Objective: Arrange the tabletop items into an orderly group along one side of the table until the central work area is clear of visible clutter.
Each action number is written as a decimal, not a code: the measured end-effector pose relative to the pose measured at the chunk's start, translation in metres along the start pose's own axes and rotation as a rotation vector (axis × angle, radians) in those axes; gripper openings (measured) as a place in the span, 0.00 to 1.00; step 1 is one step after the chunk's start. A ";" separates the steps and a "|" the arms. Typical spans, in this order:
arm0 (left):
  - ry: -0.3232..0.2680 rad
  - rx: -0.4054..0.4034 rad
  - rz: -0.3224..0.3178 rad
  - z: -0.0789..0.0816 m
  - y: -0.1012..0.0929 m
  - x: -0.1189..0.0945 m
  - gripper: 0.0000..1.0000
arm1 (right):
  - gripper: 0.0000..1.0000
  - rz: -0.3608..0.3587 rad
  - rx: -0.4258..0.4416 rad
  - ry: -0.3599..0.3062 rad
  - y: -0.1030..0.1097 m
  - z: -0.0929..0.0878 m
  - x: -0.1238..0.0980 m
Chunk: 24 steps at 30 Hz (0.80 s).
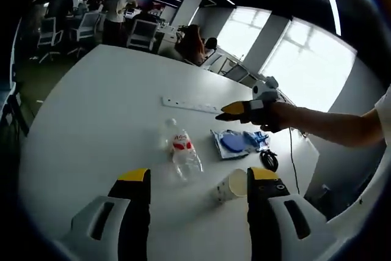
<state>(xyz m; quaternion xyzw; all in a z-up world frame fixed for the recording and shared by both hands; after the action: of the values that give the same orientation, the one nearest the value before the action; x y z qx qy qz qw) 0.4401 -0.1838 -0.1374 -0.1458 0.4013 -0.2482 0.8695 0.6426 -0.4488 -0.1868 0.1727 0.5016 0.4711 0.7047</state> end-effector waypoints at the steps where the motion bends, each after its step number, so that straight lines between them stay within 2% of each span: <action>1: -0.003 -0.001 0.002 -0.001 0.001 -0.001 0.64 | 0.49 0.003 0.006 0.006 0.000 0.001 0.004; 15: -0.028 -0.029 0.021 -0.002 0.022 0.001 0.63 | 0.44 0.062 0.070 0.111 -0.009 0.026 0.056; 18: -0.031 -0.032 0.022 -0.003 0.026 0.002 0.63 | 0.46 0.080 0.115 0.138 -0.013 0.027 0.064; 24: -0.046 -0.044 0.022 -0.004 0.031 0.003 0.63 | 0.43 0.083 0.149 0.179 -0.017 0.026 0.076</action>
<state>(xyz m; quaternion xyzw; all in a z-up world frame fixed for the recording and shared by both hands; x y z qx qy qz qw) 0.4487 -0.1594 -0.1558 -0.1661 0.3882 -0.2266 0.8777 0.6777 -0.3882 -0.2289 0.2027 0.5884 0.4749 0.6222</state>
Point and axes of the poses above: the point that each gripper's makers call its tool centre point, and the gripper's own axes: x roughly forward along the fingers, y roughly to its left, z roughly out of its top, the point moved 9 cm from there along -x, roughly backward along the fingers, and after that the axes turned 10 degrees about y, right-handed, at the moved point
